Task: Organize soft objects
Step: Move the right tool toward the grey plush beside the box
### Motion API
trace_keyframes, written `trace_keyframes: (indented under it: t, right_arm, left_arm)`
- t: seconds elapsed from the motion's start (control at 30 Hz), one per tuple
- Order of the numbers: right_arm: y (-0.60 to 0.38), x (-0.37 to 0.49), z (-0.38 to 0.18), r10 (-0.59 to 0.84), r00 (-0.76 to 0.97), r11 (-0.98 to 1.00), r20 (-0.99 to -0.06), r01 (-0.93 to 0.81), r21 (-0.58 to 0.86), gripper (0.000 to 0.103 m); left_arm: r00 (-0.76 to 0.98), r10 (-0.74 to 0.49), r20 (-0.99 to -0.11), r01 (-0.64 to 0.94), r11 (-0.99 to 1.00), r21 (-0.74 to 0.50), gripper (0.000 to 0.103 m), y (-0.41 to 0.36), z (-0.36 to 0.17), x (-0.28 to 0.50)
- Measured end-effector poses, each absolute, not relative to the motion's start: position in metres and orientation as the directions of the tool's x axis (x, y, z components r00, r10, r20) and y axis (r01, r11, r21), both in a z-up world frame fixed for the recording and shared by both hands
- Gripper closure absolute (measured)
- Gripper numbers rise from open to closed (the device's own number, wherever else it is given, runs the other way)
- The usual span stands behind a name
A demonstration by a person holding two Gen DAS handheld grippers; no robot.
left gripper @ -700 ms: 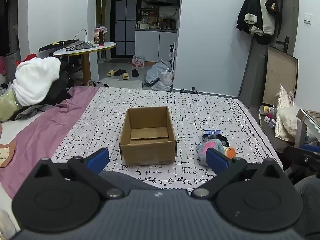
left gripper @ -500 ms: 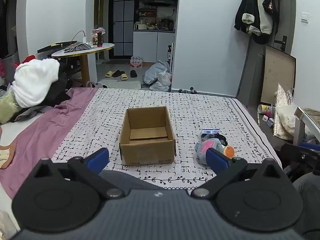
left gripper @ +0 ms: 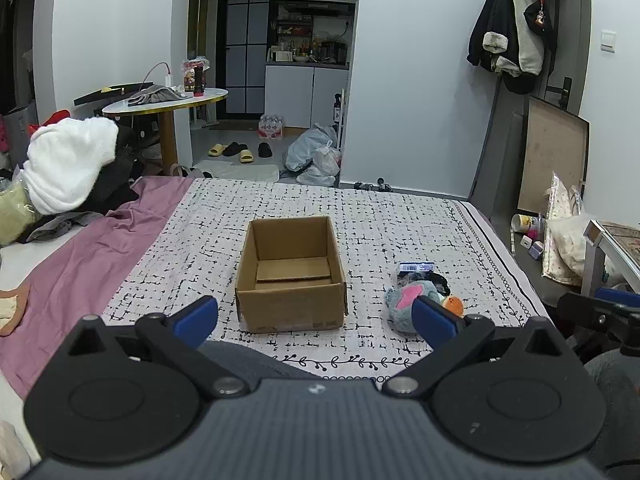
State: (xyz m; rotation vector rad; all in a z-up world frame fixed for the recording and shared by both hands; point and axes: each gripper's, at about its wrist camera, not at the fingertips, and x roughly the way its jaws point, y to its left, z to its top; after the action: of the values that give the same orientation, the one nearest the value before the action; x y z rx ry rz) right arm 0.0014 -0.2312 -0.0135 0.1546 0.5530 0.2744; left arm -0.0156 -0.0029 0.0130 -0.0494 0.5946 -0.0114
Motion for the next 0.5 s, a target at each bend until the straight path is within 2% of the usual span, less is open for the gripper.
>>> trace_keyframes:
  t: [0.5]
  right_arm:
    - [-0.228, -0.009, -0.004, 0.279, 0.814, 0.96, -0.51, -0.216, 0.179, 0.0]
  left_arm:
    - [0.833, -0.038, -0.552, 0.017, 0.999, -0.043, 0.001, -0.007, 0.015, -0.023]
